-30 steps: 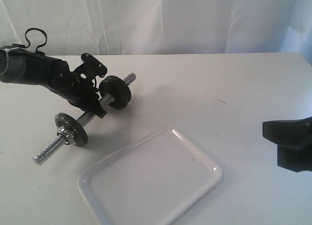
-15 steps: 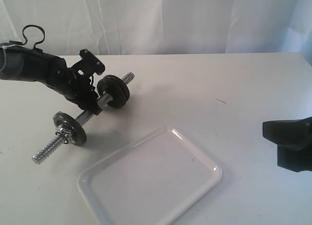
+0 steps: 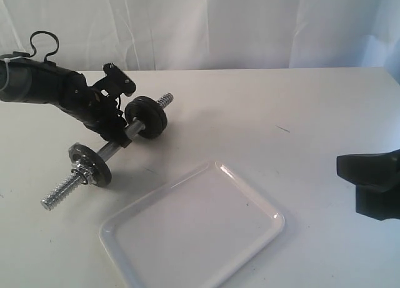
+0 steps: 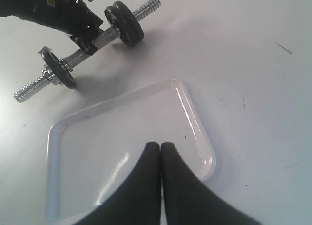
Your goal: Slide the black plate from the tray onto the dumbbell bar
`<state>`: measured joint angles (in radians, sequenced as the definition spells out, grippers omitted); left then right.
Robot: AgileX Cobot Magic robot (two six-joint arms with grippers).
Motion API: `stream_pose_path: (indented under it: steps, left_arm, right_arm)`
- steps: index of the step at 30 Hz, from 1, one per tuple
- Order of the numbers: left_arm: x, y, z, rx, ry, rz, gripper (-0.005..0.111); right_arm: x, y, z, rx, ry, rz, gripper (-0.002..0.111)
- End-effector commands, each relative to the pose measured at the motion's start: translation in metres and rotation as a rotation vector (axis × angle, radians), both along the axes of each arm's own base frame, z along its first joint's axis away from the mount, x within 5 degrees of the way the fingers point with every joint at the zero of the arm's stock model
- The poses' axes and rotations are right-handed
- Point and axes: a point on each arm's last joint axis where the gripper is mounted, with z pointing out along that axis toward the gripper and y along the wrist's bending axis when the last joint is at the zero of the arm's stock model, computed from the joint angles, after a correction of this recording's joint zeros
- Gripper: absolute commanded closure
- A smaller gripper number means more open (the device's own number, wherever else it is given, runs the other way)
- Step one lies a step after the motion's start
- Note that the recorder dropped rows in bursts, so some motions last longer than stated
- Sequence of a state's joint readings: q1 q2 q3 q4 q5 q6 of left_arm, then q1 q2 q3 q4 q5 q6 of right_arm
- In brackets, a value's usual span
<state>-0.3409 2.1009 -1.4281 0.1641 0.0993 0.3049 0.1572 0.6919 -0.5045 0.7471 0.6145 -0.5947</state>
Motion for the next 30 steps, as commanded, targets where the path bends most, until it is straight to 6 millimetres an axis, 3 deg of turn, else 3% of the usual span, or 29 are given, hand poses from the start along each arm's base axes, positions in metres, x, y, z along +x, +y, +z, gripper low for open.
stream_pose_path:
  steps: [1,12,13,18,30]
  left_arm:
    - [-0.0024,-0.0012,0.0093,0.003,-0.022,-0.014,0.050]
    - [0.0010,-0.0048,0.0186,-0.021,-0.051,-0.010,0.051]
    - [0.0010,-0.0048,0.0186,-0.021,-0.051,-0.010,0.055]
    - [0.0016,-0.0051,0.0192,-0.022,-0.060,-0.013,0.106]
    - [0.0002,-0.0065,0.0185,-0.018,-0.049,-0.016,0.107]
  right_arm:
    - [-0.0003,-0.0007,-0.0001,-0.003,-0.008,-0.002,0.108]
    - [-0.0003,-0.0007,-0.0001,-0.003,-0.008,-0.002,0.108]
    - [-0.0003,-0.0007,-0.0001,-0.003,-0.008,-0.002,0.108]
    - [-0.0003,-0.0007,-0.0001,-0.003,-0.008,-0.002,0.108]
    - [0.0000,-0.0009,0.0001,-0.003,-0.011,-0.005,0.108]
